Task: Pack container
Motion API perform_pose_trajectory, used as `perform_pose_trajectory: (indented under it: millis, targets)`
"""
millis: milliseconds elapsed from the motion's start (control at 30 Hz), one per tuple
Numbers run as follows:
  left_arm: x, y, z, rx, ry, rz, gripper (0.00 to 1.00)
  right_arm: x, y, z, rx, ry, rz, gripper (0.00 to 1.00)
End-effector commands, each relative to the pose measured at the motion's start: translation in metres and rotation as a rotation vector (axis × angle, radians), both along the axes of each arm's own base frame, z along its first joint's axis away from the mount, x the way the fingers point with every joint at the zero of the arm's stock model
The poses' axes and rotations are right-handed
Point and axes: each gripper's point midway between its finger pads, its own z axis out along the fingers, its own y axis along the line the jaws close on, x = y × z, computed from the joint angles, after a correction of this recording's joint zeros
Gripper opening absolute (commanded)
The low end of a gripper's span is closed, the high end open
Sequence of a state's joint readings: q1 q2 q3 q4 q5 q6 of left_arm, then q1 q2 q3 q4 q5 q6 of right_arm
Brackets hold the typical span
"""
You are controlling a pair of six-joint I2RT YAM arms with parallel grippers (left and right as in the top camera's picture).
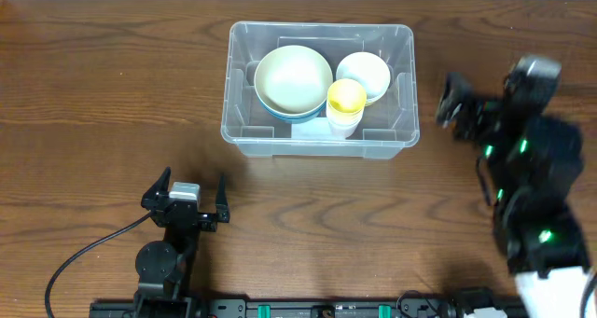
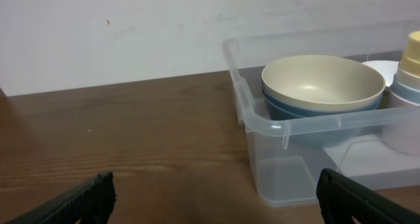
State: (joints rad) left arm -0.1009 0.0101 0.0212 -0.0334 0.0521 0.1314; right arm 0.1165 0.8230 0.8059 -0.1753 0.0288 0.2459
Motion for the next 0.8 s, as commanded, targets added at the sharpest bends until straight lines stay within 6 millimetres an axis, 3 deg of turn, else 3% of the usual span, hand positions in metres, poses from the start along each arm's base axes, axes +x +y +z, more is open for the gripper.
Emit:
perform_pose_trajectory:
  millis: [0,300,767]
  targets:
    - [-0.001,0.004,-0.016,0.016,0.047,0.018,0.98,-0.023,0.004,-0.021,-0.13,-0.091,0.082,0.99]
    - [0.0,0.004,-0.016,0.016,0.046,0.018,0.98,-0.063,-0.001,-0.081,-0.176,-0.233,0.122,0.99]
    - [0.0,0.004,-0.016,0.016,0.046,0.018,0.98,-0.08,-0.002,-0.152,-0.209,-0.176,0.126,0.99]
